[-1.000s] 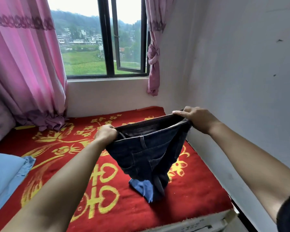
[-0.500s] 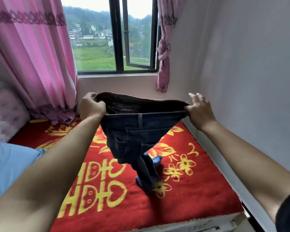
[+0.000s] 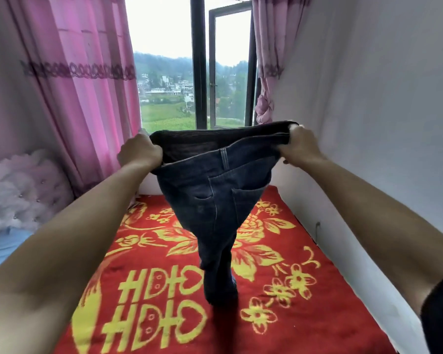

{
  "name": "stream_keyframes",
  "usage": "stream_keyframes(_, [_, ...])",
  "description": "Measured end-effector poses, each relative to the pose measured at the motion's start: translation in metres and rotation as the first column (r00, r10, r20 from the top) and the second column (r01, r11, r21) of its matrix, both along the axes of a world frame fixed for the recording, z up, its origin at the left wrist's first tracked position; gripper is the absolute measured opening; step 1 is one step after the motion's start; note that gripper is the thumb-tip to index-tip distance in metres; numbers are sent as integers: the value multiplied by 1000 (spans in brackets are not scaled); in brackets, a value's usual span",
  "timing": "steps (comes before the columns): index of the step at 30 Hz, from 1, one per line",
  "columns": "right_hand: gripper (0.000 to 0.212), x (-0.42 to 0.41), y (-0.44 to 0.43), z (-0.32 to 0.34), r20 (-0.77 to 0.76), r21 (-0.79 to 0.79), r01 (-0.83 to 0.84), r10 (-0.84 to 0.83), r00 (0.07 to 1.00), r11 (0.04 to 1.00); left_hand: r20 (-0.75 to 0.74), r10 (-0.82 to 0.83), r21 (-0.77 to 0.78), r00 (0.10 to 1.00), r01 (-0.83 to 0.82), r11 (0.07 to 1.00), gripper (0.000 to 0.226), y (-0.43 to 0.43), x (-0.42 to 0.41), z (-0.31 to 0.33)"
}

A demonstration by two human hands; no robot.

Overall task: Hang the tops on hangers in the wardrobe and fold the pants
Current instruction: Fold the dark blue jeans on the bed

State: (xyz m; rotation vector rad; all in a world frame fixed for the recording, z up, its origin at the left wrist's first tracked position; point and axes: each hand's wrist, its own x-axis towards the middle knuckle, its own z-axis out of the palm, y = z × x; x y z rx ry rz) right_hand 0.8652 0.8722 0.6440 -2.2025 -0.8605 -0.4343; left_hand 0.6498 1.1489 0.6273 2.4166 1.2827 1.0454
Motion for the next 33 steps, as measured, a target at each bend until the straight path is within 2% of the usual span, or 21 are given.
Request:
stream_keyframes(2, [40,-2,-1,29,148,49,46,-53,987,998,257,-11,-157,966,53,986,41,-1,-2,24])
stream_keyframes(3, [38,-4,-1,44,208,83,76,-92,974,994,428,-18,-240,904,133,962,44,-5,-1,38])
stream_keyframes(5, [34,-9,-2,72,269,171,113,-157,950,979,714,-20,-306,700,338,890,49,-14,0,68])
stream_keyframes(6, [32,-12,-3,84,281,209,119,-176,943,971,795,-19,-295,607,414,861,51,-19,-1,81])
stream_keyframes(9, [28,-20,-13,115,305,277,121,-207,930,953,899,-32,-229,437,533,815,57,-29,-4,117])
stream_keyframes(12, [27,-27,-27,136,354,308,107,-218,909,945,919,-143,-107,367,582,807,46,-37,-6,146])
stream_keyframes(15, [24,-28,-45,148,389,325,127,-255,885,937,852,-341,62,396,571,819,32,-48,-3,154])
stream_keyframes(16, [22,-26,-50,151,378,334,141,-270,886,932,811,-413,114,416,579,807,33,-51,-2,153])
stream_keyframes(18, [21,-22,-55,151,336,348,169,-291,896,922,670,-528,196,522,561,804,49,-53,1,144])
stream_keyframes(20, [42,-20,-55,145,248,358,178,-277,928,917,475,-579,290,663,503,814,63,-55,5,131])
stream_keyframes(22, [64,-14,-55,135,198,319,185,-256,946,930,404,-543,326,736,438,838,63,-56,11,120])
stream_keyframes(23, [66,-9,-56,129,218,266,201,-262,940,943,431,-503,322,749,394,861,55,-55,15,116])
stream_keyframes(25, [53,5,-62,121,303,122,252,-278,912,960,500,-441,288,746,337,897,38,-51,19,115])
stream_keyframes(27, [41,13,-65,113,409,48,319,-310,858,947,506,-368,261,780,268,927,42,-44,24,116])
stream_keyframes(28, [35,15,-62,105,463,84,322,-323,825,943,525,-311,247,792,208,947,50,-39,26,114])
stream_keyframes(30, [24,17,-51,82,528,217,239,-319,787,947,647,-190,191,739,84,978,58,-34,32,107])
stream_keyframes(31, [24,18,-43,68,531,241,200,-301,792,950,698,-143,154,701,48,987,59,-32,36,100])
stream_keyframes(33, [29,25,-27,37,440,118,197,-228,868,973,703,-92,79,705,51,996,60,-26,47,77])
